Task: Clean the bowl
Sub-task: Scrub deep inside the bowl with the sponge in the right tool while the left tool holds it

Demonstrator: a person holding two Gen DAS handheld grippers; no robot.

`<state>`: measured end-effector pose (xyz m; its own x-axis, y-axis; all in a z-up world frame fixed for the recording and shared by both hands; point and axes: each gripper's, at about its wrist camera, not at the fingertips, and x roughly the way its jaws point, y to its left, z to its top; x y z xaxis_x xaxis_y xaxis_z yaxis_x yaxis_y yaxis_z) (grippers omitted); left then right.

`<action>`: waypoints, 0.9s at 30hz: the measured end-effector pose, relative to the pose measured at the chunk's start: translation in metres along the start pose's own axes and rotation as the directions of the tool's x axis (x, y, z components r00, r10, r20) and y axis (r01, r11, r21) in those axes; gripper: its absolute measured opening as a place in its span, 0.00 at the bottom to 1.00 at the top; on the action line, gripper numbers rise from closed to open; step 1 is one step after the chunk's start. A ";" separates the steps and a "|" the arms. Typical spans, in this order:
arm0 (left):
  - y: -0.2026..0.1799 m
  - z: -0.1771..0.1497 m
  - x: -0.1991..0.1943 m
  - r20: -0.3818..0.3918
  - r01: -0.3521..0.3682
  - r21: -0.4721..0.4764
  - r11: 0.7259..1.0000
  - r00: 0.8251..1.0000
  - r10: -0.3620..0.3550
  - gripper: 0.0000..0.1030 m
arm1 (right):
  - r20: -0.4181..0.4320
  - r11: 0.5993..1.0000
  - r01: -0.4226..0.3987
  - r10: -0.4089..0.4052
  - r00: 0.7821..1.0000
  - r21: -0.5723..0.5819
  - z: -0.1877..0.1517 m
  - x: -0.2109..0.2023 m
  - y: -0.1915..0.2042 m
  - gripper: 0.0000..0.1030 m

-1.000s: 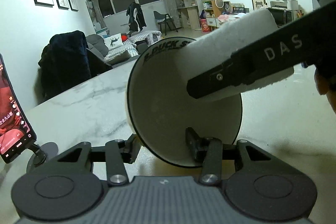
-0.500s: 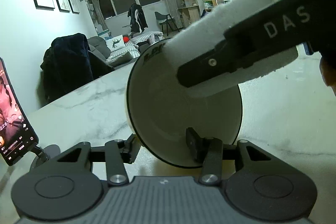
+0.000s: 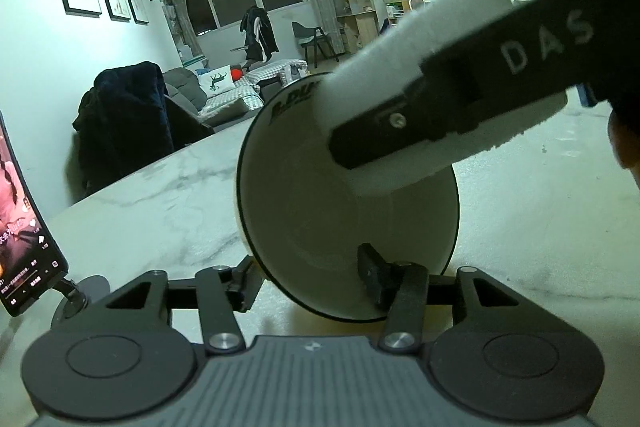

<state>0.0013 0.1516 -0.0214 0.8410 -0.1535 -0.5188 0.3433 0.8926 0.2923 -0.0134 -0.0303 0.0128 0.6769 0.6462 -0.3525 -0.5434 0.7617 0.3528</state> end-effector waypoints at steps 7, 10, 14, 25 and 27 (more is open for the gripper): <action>-0.001 0.001 0.001 0.002 -0.002 0.007 1.000 1.000 0.002 0.51 | 0.000 1.000 -0.008 0.008 1.000 -0.003 0.000 0.000 0.002 0.18; -0.002 0.000 0.001 0.003 -0.002 0.009 1.000 1.000 0.002 0.51 | 0.003 1.000 -0.004 0.004 1.000 0.002 0.001 0.000 0.001 0.18; -0.003 -0.001 0.000 0.002 0.004 0.004 1.000 1.000 -0.004 0.52 | 0.012 0.999 0.022 -0.023 1.000 0.028 0.002 -0.003 -0.009 0.18; -0.001 0.001 0.000 0.004 0.009 0.002 1.000 1.000 -0.009 0.53 | 0.004 0.997 0.063 -0.063 0.998 0.041 0.001 -0.003 -0.016 0.18; 0.000 0.002 0.001 0.003 0.011 0.000 1.000 1.000 -0.011 0.53 | 0.005 0.997 0.066 -0.066 0.998 0.041 0.000 -0.003 -0.016 0.18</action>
<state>0.0024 0.1506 -0.0207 0.8386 -0.1644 -0.5193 0.3521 0.8910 0.2865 -0.0065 -0.0447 0.0084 0.7141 0.5939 -0.3707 -0.4767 0.8003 0.3638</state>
